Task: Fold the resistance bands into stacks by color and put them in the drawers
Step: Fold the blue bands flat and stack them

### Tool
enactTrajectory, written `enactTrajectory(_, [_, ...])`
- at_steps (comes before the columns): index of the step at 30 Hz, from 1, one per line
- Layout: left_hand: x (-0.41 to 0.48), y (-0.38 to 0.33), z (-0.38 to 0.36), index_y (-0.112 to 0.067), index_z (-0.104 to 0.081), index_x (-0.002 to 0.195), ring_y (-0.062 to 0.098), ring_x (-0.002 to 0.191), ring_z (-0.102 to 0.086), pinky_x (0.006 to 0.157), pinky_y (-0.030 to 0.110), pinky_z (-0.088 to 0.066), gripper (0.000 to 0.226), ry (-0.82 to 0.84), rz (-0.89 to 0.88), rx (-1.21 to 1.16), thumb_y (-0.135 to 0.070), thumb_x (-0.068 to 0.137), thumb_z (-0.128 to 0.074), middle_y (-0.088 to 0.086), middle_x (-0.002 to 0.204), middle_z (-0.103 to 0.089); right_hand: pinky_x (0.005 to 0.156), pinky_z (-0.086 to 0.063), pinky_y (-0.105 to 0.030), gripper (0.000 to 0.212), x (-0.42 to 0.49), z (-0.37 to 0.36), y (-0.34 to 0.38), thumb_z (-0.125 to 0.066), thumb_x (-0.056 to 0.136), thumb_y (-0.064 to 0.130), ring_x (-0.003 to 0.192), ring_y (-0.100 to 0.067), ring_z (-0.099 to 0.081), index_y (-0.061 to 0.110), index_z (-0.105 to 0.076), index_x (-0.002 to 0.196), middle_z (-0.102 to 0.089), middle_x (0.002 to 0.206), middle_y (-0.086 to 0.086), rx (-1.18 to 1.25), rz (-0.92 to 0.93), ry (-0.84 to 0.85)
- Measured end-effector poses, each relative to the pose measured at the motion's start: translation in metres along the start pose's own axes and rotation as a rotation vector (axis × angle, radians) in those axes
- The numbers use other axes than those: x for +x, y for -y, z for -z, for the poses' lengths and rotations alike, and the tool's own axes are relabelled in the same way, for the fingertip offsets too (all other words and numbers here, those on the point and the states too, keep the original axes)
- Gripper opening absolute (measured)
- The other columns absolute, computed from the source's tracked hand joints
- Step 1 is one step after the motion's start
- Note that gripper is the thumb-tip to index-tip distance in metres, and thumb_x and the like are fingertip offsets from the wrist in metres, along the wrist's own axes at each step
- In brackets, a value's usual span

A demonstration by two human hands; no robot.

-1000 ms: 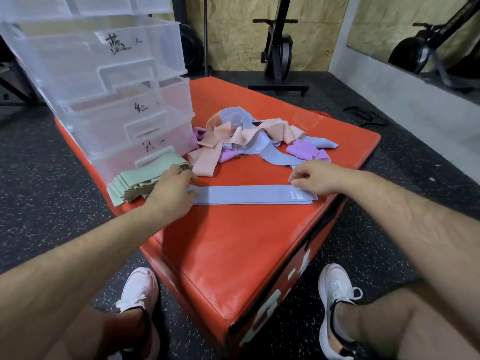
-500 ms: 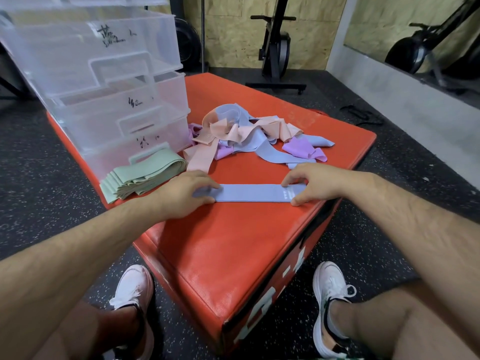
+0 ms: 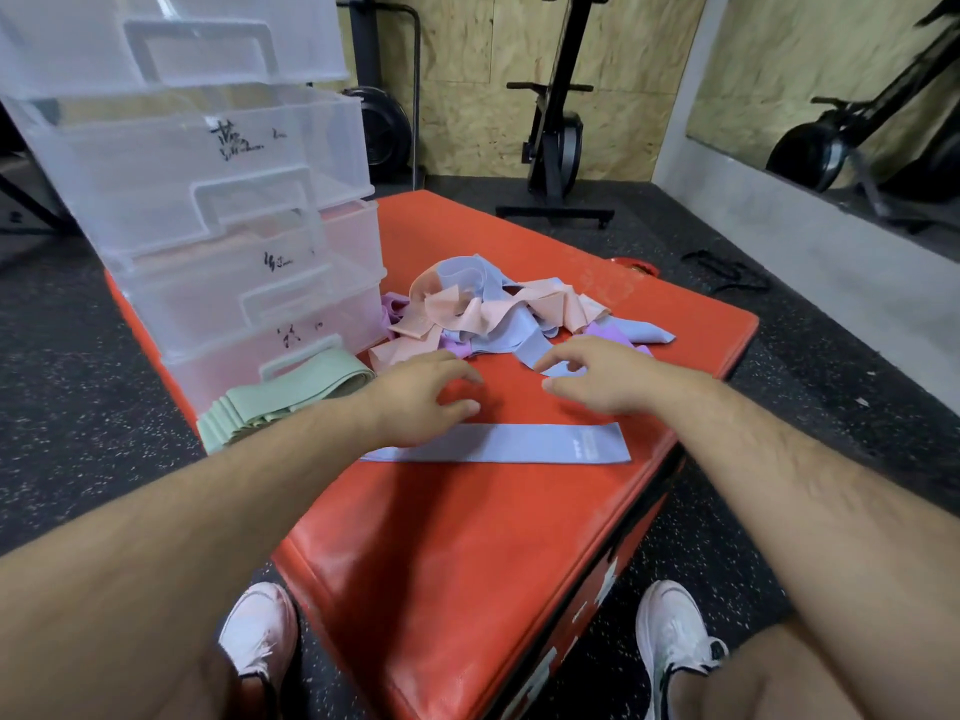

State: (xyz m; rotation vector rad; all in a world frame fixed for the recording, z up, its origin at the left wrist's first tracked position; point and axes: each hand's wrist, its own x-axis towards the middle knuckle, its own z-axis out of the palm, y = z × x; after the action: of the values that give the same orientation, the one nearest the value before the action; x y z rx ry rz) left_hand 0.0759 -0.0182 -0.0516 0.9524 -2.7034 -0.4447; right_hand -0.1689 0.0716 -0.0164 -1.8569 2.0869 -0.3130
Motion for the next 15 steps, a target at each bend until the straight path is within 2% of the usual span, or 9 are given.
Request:
enactTrajectory(2, [0.022, -0.006, -0.005, -0.026, -0.060, 0.128, 0.016, 0.117, -0.053, 0.102, 0.030, -0.040, 0.038, 0.000, 0.010, 0.006, -0.039, 0.092, -0.063, -0.004, 0.126, -0.058, 0.090, -0.031, -0.020, 0.030, 0.018, -0.005, 0.004, -0.058, 0.097, 0.031, 0.119, -0.009, -0.050, 0.033, -0.064, 0.127, -0.049, 0.131, 0.009, 0.003, 0.015, -0.037])
enactTrajectory(4, [0.042, -0.010, -0.012, -0.027, -0.058, 0.130, 0.019, 0.120, -0.053, 0.103, 0.036, -0.042, 0.041, 0.006, 0.031, 0.011, -0.040, 0.091, -0.063, -0.003, 0.128, -0.058, 0.101, -0.034, -0.022, 0.033, 0.038, -0.012, 0.003, -0.056, 0.094, 0.014, 0.133, -0.014, -0.045, 0.030, -0.066, 0.121, -0.043, 0.145, 0.006, 0.004, 0.045, -0.068])
enactTrajectory(5, [0.051, -0.011, -0.015, -0.027, -0.058, 0.130, 0.020, 0.122, -0.052, 0.104, 0.038, -0.042, 0.043, 0.008, 0.044, 0.009, -0.040, 0.090, -0.064, -0.002, 0.129, -0.057, 0.102, -0.035, -0.025, 0.037, 0.046, -0.014, 0.001, -0.054, 0.091, 0.006, 0.137, -0.016, -0.042, 0.028, -0.068, 0.117, -0.039, 0.150, 0.005, 0.001, 0.052, -0.081])
enactTrajectory(6, [0.060, -0.011, -0.017, -0.027, -0.058, 0.130, 0.021, 0.122, -0.052, 0.104, 0.039, -0.042, 0.043, 0.009, 0.059, 0.003, -0.040, 0.090, -0.064, 0.000, 0.129, -0.056, 0.095, -0.037, -0.025, 0.040, 0.054, -0.015, -0.001, -0.052, 0.086, -0.001, 0.136, -0.018, -0.041, 0.026, -0.068, 0.112, -0.041, 0.148, 0.005, 0.001, 0.056, -0.092])
enactTrajectory(8, [0.072, -0.014, -0.019, -0.025, -0.058, 0.130, 0.022, 0.121, -0.053, 0.102, 0.039, -0.043, 0.041, -0.009, 0.082, -0.028, -0.037, 0.091, -0.064, 0.002, 0.129, -0.054, 0.071, -0.037, -0.026, 0.041, 0.067, -0.015, -0.004, -0.049, 0.081, -0.008, 0.116, -0.022, -0.050, 0.020, -0.065, 0.106, -0.053, 0.118, 0.008, 0.019, 0.050, -0.121])
enactTrajectory(9, [0.078, -0.014, -0.019, -0.024, -0.059, 0.129, 0.022, 0.120, -0.053, 0.101, 0.039, -0.043, 0.039, -0.024, 0.092, -0.051, -0.036, 0.091, -0.063, 0.002, 0.128, -0.054, 0.064, -0.036, -0.028, 0.040, 0.073, -0.015, -0.006, -0.048, 0.080, -0.008, 0.103, -0.022, -0.051, 0.019, -0.062, 0.106, -0.051, 0.101, 0.010, 0.028, 0.033, -0.143])
enactTrajectory(10, [0.081, -0.016, -0.019, -0.023, -0.059, 0.128, 0.022, 0.119, -0.052, 0.100, 0.038, -0.043, 0.038, -0.028, 0.105, -0.067, -0.036, 0.092, -0.062, 0.001, 0.127, -0.054, 0.064, -0.040, -0.029, 0.039, 0.079, -0.015, -0.008, -0.048, 0.081, -0.006, 0.097, -0.022, -0.050, 0.020, -0.060, 0.108, -0.048, 0.094, 0.009, 0.032, 0.017, -0.167])
enactTrajectory(12, [0.087, -0.017, -0.019, -0.021, -0.059, 0.127, 0.021, 0.117, -0.053, 0.100, 0.038, -0.044, 0.038, -0.019, 0.120, -0.086, -0.038, 0.093, -0.060, 0.001, 0.127, -0.054, 0.076, -0.047, -0.033, 0.036, 0.089, -0.016, -0.012, -0.052, 0.082, -0.001, 0.101, -0.020, -0.051, 0.024, -0.059, 0.107, -0.048, 0.095, 0.006, 0.044, 0.002, -0.201])
enactTrajectory(15, [0.090, -0.020, -0.015, -0.021, -0.057, 0.127, 0.019, 0.108, -0.058, 0.096, 0.037, -0.048, 0.036, -0.017, 0.130, -0.194, -0.029, 0.092, -0.062, -0.001, 0.123, -0.057, 0.078, -0.043, -0.029, 0.027, 0.094, -0.012, -0.018, -0.056, 0.085, 0.005, 0.102, -0.015, -0.052, 0.026, -0.067, 0.098, -0.057, 0.090, 0.011, 0.098, -0.009, -0.217])
